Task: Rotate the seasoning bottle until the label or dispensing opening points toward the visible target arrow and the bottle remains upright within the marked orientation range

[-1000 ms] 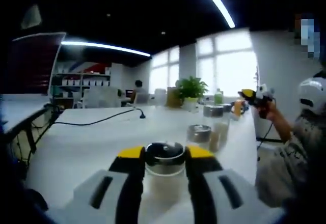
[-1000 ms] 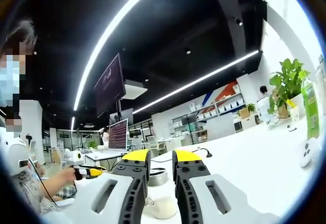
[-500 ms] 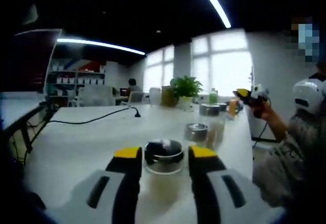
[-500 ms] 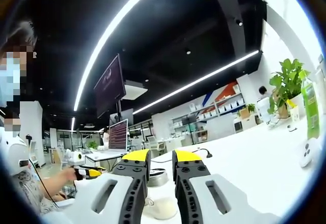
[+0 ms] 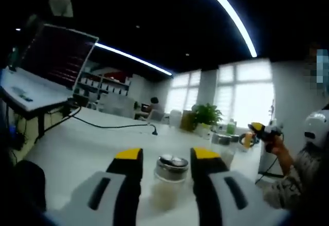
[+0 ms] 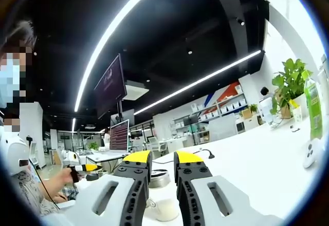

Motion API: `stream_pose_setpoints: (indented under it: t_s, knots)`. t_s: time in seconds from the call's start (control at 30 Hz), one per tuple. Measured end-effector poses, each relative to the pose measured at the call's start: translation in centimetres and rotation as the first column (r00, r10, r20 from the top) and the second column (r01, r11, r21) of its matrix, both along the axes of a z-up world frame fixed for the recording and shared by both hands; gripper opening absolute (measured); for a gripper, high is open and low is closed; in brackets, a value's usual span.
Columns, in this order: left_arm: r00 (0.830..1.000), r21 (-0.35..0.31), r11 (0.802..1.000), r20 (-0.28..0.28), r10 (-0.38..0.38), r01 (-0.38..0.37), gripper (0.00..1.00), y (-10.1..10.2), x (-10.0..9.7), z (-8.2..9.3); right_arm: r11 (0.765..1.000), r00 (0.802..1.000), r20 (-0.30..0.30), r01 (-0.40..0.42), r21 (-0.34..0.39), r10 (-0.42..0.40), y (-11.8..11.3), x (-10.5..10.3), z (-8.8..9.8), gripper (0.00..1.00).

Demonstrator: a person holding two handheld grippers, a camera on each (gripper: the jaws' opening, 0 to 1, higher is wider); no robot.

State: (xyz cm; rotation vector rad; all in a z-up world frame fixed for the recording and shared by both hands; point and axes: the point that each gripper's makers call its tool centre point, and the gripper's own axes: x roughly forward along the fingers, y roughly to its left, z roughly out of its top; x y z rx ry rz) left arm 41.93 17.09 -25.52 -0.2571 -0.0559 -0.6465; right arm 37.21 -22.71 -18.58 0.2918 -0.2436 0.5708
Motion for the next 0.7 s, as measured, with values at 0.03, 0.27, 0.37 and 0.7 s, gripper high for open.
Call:
stream_pose_setpoints:
  t_s: [0.03,0.27,0.37,0.7]
  knots:
    - [1.000,0.012,1.000,-0.001,0.013,-0.013,0.39,0.0,0.1,0.0,1.000,1.000,0.001,0.001,0.001,-0.001,0.0,0.0,0.0,0.16]
    - [0.996,0.106,0.991,0.020,0.086,-0.088,0.39,-1.3,0.2,-0.2,1.000,1.000,0.002,0.004,0.002,-0.004,0.1,0.1,0.1,0.16]
    - [0.992,0.075,0.990,0.027,0.121,-0.123,0.39,-1.6,0.2,-0.1,1.000,1.000,0.001,0.004,0.001,-0.004,0.1,0.2,0.1,0.16]
    - [0.954,0.170,0.940,0.091,0.284,-0.296,0.40,-0.8,0.6,-0.8,1.000,1.000,0.007,0.018,0.009,-0.018,-0.3,0.2,0.2,0.16]
